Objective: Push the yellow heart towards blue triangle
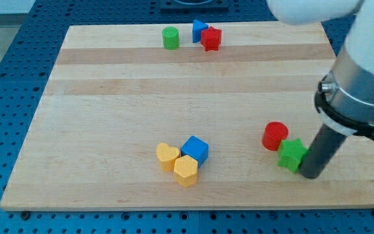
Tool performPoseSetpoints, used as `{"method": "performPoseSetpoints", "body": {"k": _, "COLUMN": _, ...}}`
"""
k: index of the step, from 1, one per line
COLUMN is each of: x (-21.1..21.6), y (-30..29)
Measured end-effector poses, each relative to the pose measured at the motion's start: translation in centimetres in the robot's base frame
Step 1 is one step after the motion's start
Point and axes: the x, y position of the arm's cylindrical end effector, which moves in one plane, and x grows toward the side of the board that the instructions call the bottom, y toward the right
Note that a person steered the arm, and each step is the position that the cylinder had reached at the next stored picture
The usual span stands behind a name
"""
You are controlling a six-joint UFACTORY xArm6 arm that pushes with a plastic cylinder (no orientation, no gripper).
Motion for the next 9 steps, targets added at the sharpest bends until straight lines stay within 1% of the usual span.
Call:
{"method": "performPoseSetpoints", "body": {"k": 2, "x": -1.0, "y": -3.3}}
{"method": "performPoseSetpoints", "body": {"k": 4, "x": -2.9, "y": -5.3}}
{"method": "performPoseSetpoints", "body": {"k": 5, "x": -4.4, "y": -5.3}}
{"method": "performPoseSetpoints", "body": {"k": 9, "x": -13.1, "y": -5.3}}
